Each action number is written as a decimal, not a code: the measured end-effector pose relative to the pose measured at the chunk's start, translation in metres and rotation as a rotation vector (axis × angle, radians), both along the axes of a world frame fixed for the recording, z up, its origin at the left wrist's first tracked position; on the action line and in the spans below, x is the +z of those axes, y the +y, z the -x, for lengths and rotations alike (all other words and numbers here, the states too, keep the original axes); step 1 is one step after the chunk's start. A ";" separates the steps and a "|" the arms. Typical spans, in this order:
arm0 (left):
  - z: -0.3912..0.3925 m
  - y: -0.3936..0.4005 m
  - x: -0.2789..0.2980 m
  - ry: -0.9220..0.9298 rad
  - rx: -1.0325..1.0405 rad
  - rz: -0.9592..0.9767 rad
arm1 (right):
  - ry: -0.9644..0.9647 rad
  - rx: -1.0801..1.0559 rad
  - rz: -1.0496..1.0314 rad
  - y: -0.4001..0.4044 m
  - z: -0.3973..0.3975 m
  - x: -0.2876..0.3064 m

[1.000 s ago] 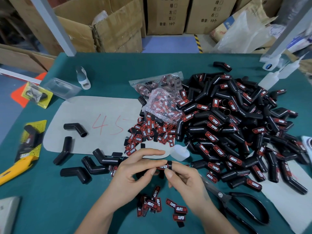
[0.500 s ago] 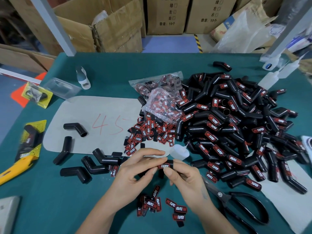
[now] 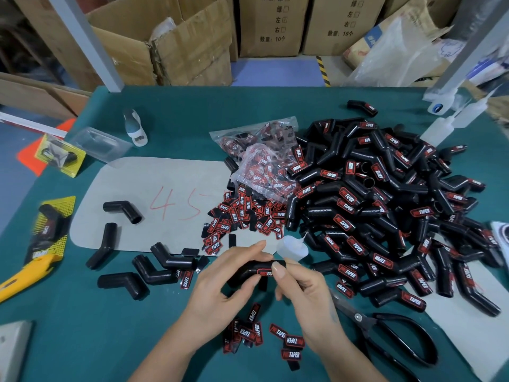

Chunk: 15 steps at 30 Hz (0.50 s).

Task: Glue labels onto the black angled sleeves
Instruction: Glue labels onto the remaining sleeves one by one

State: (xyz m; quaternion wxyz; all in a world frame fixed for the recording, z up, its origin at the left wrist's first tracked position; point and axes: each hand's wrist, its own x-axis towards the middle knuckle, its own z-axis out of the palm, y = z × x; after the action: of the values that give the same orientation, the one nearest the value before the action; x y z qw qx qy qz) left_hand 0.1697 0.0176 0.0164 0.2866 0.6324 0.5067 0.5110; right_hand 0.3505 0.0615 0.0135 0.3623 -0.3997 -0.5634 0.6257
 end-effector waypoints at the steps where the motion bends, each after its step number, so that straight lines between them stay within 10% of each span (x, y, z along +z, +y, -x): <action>1: 0.000 0.000 0.001 -0.016 -0.004 0.027 | 0.001 0.000 -0.009 -0.001 0.000 0.000; 15: 0.001 -0.001 0.009 -0.379 -0.205 0.274 | 0.004 0.065 -0.119 -0.002 0.009 0.015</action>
State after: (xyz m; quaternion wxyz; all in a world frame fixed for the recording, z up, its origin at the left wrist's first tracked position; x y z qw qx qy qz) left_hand 0.1684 0.0171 0.0255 0.5098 0.5287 0.4419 0.5151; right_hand 0.3417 0.0598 0.0285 0.3660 -0.3578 -0.6117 0.6032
